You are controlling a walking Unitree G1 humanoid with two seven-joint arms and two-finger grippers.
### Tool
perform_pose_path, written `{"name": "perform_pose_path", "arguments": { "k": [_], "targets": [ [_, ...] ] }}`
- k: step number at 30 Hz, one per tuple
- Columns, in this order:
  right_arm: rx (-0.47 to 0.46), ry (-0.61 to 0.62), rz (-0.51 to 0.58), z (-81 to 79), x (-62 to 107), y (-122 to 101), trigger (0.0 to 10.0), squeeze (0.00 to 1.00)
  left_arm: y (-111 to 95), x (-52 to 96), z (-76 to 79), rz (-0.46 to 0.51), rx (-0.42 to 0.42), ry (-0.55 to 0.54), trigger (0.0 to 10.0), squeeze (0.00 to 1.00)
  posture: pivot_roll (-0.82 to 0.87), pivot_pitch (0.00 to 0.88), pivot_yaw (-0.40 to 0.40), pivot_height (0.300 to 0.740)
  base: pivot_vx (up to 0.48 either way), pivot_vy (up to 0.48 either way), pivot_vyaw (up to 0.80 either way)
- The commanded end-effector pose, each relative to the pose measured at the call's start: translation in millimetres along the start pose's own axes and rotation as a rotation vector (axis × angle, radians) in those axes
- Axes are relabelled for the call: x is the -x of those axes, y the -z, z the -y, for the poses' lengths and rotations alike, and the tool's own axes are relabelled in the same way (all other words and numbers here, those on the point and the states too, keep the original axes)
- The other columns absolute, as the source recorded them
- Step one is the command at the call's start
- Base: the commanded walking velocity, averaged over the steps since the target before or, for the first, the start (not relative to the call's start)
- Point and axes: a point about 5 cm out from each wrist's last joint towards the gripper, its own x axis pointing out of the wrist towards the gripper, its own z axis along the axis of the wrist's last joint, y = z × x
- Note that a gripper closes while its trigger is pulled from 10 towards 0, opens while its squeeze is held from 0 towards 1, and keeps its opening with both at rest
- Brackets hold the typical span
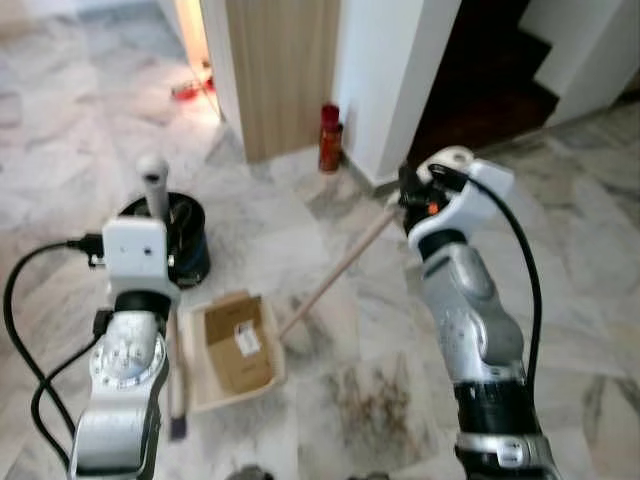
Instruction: Sweep floor
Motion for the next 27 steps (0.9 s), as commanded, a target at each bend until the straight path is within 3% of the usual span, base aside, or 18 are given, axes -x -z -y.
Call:
{"name": "perform_pose_path", "arguments": {
  "k": [1,27],
  "targets": [
    [-0.002,-0.042,0.064,-12.4,-1.9,-15.4,10.0,0.0,-11.0,0.2,-4.7,0.052,-0.007,-0.012,10.0,0.0,0.0,0.17,-0.047,0.74,0.0,0.345,0.0],
    [-0.013,-0.059,0.063,-18.1,-3.5,-16.8,10.0,0.0,-11.2,0.2,-6.8,0.048,-0.015,-0.023,10.0,0.0,0.02,0.183,-0.049,0.74,0.0,0.344,0.0]
  ]
}}
